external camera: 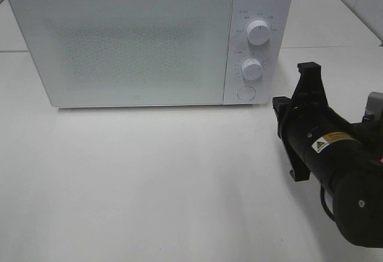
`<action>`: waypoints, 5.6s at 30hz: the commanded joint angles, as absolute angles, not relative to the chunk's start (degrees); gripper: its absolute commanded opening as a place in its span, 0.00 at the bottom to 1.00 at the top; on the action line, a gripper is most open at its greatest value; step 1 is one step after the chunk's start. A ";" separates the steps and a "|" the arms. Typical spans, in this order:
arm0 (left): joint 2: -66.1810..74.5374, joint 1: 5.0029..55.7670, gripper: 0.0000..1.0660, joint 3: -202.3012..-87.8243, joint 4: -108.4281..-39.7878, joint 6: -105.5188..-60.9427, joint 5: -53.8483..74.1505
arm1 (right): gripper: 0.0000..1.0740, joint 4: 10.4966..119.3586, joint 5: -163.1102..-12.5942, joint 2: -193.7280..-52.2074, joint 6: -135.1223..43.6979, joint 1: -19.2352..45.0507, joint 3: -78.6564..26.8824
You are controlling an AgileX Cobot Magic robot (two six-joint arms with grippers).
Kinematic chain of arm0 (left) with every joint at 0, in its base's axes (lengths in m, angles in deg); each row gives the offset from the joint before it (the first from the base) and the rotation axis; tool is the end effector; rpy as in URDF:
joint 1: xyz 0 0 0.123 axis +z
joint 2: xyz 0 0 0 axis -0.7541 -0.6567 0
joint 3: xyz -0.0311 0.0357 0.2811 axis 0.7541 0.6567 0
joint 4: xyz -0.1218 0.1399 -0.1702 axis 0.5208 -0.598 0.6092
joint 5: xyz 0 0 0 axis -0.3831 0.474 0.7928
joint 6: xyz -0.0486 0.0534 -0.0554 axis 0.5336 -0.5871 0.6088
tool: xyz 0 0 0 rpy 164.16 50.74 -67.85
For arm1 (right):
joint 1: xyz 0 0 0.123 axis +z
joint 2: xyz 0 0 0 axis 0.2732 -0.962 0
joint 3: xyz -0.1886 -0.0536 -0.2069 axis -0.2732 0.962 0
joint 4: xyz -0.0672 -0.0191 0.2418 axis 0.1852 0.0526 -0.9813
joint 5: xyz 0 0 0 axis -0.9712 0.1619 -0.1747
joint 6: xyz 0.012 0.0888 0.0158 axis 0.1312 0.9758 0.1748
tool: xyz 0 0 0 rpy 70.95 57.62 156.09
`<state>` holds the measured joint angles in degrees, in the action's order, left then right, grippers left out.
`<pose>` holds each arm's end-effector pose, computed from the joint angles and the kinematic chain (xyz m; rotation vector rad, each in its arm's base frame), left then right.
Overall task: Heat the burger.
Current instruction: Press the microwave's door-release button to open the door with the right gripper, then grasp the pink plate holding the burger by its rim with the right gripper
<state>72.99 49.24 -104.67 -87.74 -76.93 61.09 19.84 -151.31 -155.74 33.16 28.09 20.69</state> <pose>-0.0092 -0.0014 0.2813 -0.0488 2.0393 -0.0446 0.2173 0.1269 0.1353 1.2752 1.4421 1.0622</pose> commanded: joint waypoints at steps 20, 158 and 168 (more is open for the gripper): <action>74.19 49.01 0.96 -104.55 -87.34 -76.70 60.34 | 0.00 23.85 -146.49 -169.03 36.48 22.59 7.75; 73.85 49.01 0.96 -104.55 -87.40 -76.70 60.34 | 0.00 25.11 -122.03 -166.74 14.31 15.72 -4.11; 73.85 49.01 0.96 -104.55 -87.40 -76.70 60.34 | 0.00 25.22 -110.80 -159.64 -8.04 15.54 -1.82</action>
<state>72.99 49.24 -104.67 -87.74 -76.93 61.09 24.53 -111.95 -160.32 -5.63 15.60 -1.94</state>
